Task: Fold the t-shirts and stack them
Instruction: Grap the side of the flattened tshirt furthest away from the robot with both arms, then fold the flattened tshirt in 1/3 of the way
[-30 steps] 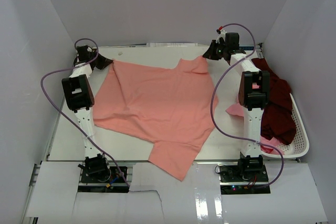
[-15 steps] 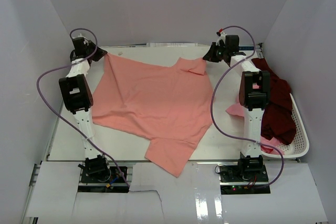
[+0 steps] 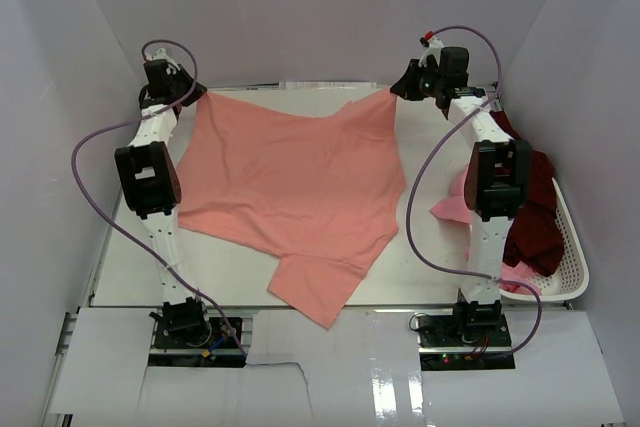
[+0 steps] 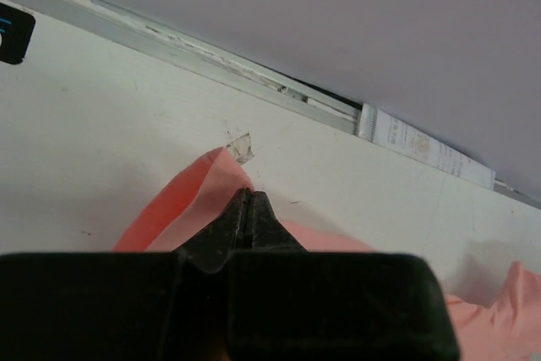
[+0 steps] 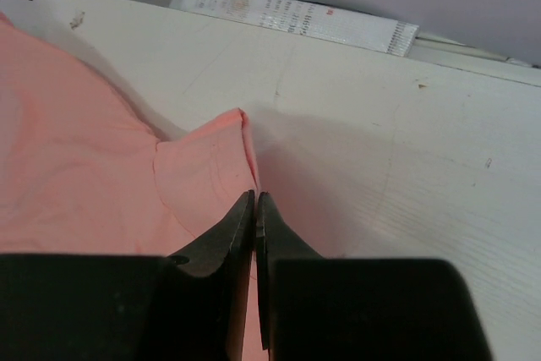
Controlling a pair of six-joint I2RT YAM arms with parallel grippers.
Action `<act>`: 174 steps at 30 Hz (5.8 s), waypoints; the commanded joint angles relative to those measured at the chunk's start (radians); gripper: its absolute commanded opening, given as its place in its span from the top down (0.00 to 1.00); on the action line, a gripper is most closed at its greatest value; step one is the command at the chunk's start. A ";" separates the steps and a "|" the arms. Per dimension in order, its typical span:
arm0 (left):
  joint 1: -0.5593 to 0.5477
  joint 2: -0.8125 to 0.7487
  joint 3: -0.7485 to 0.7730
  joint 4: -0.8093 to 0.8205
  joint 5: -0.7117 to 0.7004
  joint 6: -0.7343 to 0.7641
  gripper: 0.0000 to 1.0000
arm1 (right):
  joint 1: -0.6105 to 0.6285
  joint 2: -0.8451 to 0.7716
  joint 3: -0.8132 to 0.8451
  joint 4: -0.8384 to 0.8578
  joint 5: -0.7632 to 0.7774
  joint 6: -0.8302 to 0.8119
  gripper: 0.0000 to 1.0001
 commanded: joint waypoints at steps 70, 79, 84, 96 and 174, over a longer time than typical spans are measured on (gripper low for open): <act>-0.006 -0.225 -0.203 -0.066 -0.219 0.081 1.00 | 0.214 -0.714 -0.647 -0.029 -0.023 -0.116 0.92; -0.006 -0.261 -0.214 -0.065 -0.228 0.084 1.00 | 0.219 -0.768 -0.699 -0.037 -0.018 -0.116 0.92; -0.006 -0.291 -0.243 -0.068 -0.234 0.087 1.00 | 0.227 -0.806 -0.742 -0.040 -0.020 -0.110 0.92; -0.006 -0.359 -0.311 -0.073 -0.259 0.084 1.00 | 0.245 -0.892 -0.843 -0.053 -0.020 -0.102 0.92; 0.052 -0.488 -0.595 -0.229 -0.351 -0.050 0.82 | 0.177 -0.404 -0.642 -0.368 0.359 0.115 0.30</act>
